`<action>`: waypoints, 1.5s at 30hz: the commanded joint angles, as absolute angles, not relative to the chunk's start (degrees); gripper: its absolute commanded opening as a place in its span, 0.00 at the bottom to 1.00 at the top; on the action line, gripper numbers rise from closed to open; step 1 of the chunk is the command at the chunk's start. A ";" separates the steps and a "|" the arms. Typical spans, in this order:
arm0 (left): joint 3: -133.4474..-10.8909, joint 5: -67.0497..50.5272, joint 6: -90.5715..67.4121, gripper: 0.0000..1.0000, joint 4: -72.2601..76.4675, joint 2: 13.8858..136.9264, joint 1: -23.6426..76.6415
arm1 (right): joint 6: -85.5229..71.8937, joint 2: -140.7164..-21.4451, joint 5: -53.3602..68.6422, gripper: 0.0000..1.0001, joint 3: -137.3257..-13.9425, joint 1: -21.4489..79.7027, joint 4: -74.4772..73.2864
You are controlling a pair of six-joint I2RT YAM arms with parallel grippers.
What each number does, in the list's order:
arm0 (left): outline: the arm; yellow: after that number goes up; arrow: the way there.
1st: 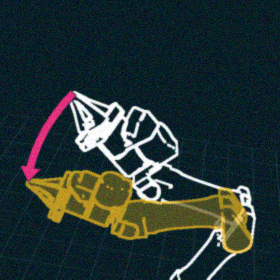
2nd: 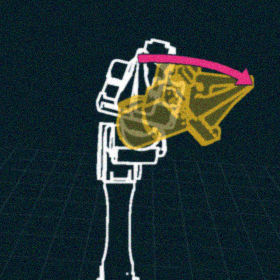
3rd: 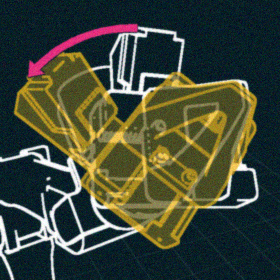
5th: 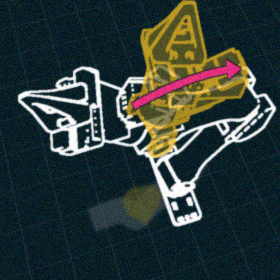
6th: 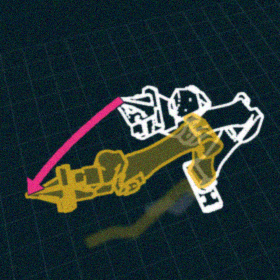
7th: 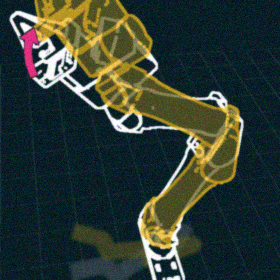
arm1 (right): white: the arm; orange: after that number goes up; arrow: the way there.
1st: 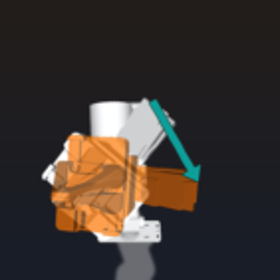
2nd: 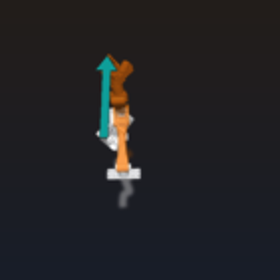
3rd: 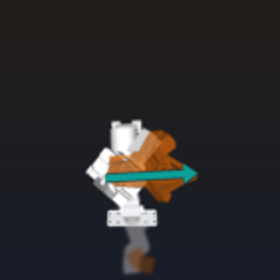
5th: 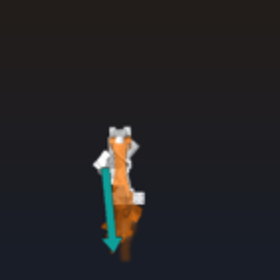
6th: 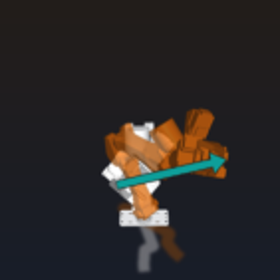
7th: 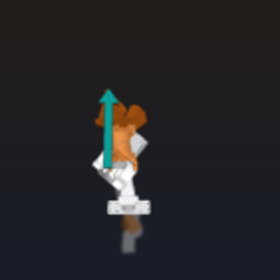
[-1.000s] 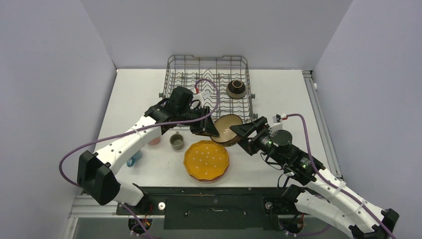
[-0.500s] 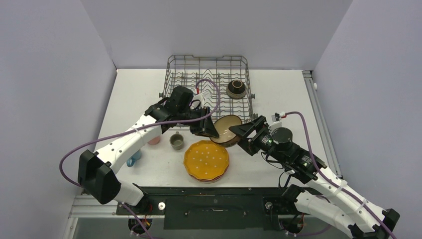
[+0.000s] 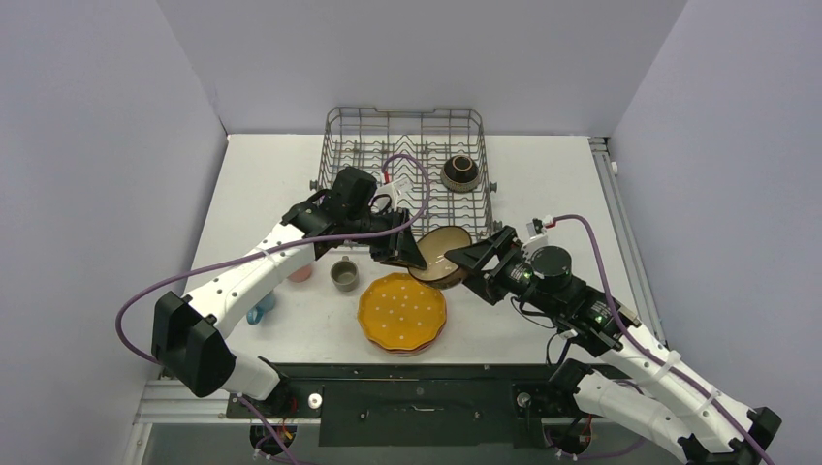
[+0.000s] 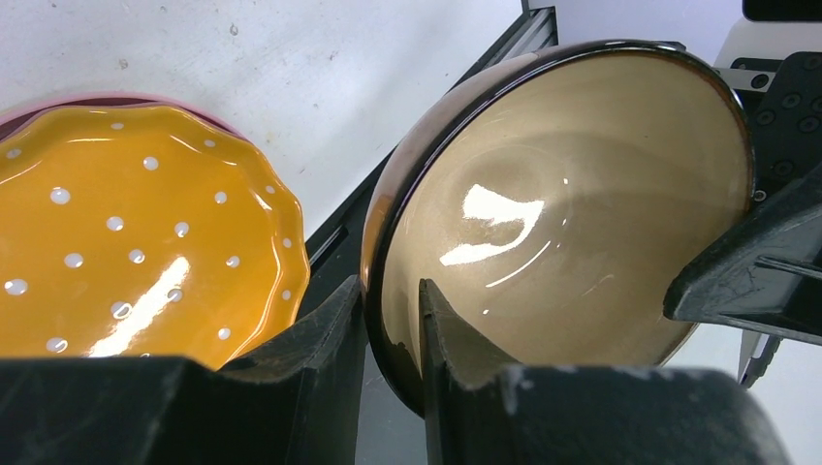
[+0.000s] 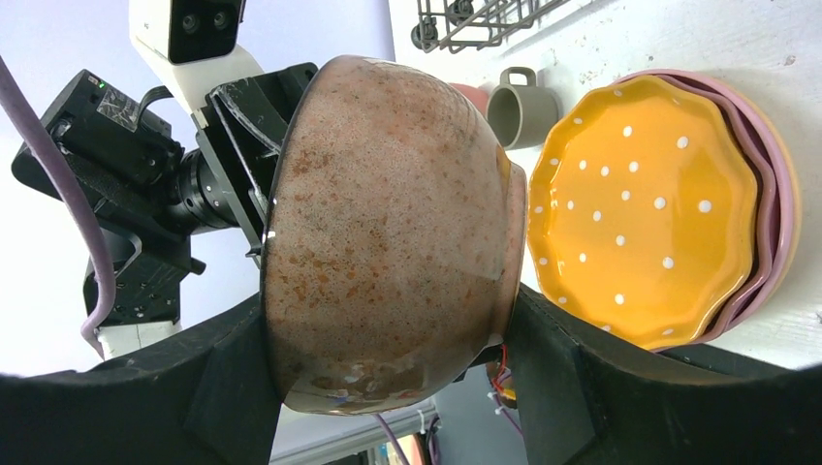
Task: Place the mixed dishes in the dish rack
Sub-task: Pick up the bowl from the center of the board.
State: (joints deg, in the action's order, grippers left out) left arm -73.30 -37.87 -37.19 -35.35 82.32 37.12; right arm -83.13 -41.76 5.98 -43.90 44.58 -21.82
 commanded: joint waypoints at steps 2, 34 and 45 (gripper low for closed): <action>-77.50 -43.30 -35.44 0.00 -29.45 81.55 37.79 | -83.56 -42.18 8.75 0.29 -48.42 44.82 -19.37; -78.66 -43.00 -33.61 0.00 -30.91 82.91 37.79 | -77.25 -46.52 5.47 0.56 -56.51 46.64 -31.22; -79.24 -43.08 -33.20 0.00 -31.21 83.53 37.79 | -76.89 -46.25 4.53 0.08 -56.16 46.92 -31.37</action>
State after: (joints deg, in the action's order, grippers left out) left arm -75.05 -38.70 -35.22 -35.29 83.94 37.41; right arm -76.93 -46.52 6.28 -53.67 46.65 -34.57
